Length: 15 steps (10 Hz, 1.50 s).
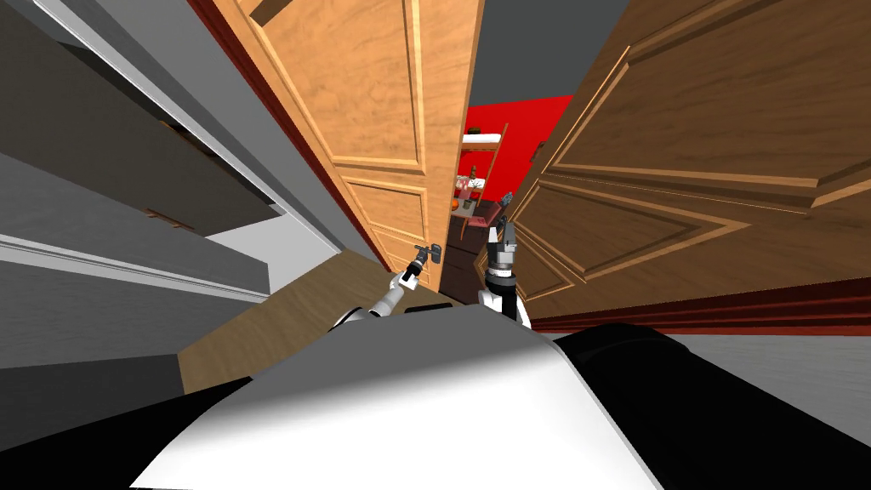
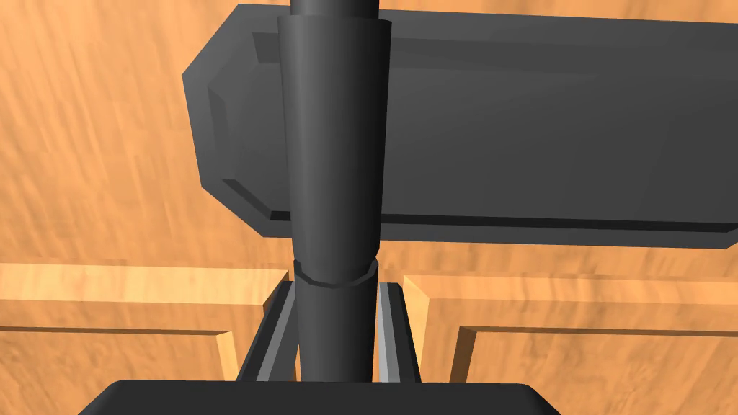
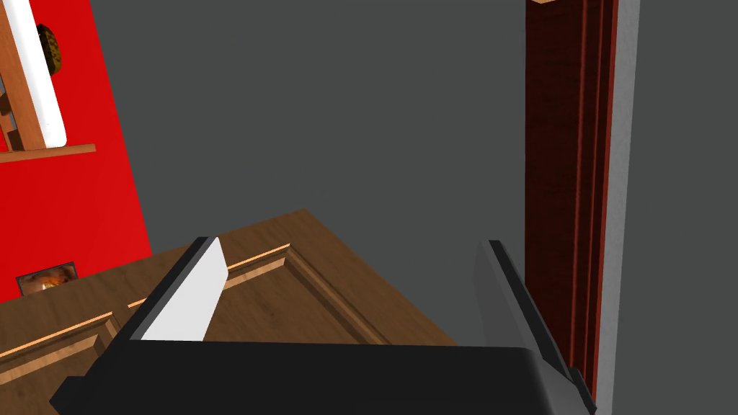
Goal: Push the door open
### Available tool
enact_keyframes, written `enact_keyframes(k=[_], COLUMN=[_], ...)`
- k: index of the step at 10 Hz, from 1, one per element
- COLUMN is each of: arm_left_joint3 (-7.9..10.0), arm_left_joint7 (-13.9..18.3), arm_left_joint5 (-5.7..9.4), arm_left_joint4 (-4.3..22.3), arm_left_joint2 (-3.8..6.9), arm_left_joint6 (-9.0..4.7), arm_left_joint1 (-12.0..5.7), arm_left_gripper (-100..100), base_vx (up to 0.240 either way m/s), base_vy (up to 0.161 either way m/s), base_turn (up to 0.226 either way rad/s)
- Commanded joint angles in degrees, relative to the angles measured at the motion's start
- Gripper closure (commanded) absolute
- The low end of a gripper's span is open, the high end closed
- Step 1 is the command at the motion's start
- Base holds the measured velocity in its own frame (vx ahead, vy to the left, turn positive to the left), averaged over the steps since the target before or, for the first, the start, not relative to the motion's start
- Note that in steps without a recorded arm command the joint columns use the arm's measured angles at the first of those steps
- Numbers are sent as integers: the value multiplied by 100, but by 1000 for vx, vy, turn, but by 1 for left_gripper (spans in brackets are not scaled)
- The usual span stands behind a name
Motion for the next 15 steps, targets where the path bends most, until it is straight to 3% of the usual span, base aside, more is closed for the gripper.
enact_keyframes(k=[1,3,4,7,15], arm_left_joint3=[-2,-2,83,202,738], arm_left_joint7=[2,2,-31,-73,-258], arm_left_joint5=[1,1,13,33,122], arm_left_joint4=[2,2,24,43,129], arm_left_joint2=[1,1,73,147,342], arm_left_joint6=[-2,-2,14,21,55], arm_left_joint1=[9,9,6,-5,-54], arm_left_gripper=[100,100,100,100,100], base_vx=[-10,-3,53,107,133], base_vy=[7,1,-119,-140,-153], base_turn=[3,2,35,51,53])
